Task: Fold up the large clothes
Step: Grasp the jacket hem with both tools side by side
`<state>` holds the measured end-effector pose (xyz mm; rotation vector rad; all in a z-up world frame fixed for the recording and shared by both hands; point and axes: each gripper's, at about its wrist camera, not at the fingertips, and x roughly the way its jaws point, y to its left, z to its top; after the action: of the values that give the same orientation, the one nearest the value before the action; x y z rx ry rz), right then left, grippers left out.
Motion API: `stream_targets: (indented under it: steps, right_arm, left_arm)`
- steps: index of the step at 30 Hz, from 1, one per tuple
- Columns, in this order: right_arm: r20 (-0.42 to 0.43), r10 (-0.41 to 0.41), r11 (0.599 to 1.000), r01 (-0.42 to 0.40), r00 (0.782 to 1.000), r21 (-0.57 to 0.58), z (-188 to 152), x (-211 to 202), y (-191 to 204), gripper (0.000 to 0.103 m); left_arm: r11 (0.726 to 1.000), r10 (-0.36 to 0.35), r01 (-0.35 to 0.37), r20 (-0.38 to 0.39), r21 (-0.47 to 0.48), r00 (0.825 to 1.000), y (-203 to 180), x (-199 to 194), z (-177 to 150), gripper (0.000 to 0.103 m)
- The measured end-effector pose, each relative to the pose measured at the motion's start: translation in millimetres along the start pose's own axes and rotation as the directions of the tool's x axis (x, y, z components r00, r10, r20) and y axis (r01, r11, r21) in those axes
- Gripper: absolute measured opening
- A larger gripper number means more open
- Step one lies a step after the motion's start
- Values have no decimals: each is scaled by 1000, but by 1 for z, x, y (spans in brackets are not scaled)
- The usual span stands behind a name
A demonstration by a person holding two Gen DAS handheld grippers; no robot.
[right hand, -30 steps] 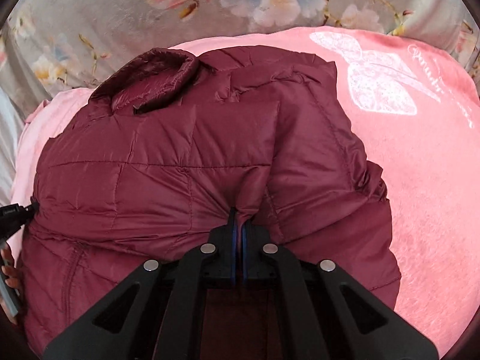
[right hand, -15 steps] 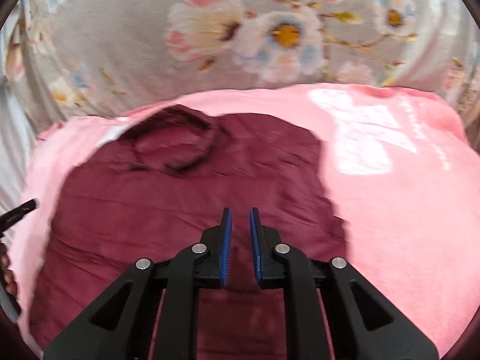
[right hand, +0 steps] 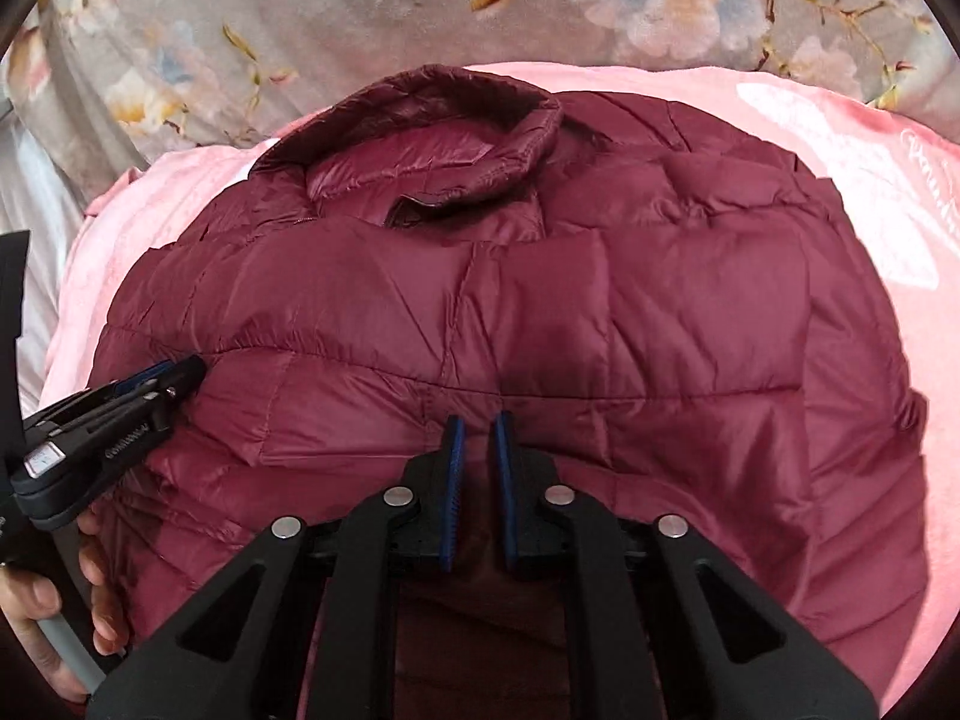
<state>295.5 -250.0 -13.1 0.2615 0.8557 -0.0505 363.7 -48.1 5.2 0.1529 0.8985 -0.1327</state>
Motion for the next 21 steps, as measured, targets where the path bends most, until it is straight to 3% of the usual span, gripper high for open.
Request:
stream_targets:
  steps: [4, 8, 21]
  right_arm:
    - [24, -29, 999, 30, 999, -28, -5, -1, 6, 10]
    - [28, -12, 1000, 13, 1000, -17, -3, 0, 2, 10]
    - [28, 27, 999, -28, 999, 17, -3, -2, -5, 10]
  left_arm:
    - [999, 46, -47, 41, 26, 998, -10, 1, -8, 27]
    - [1000, 11, -10, 44, -2, 999, -3, -2, -8, 27]
    - [1000, 0, 0, 50, -12, 999, -1, -3, -8, 28]
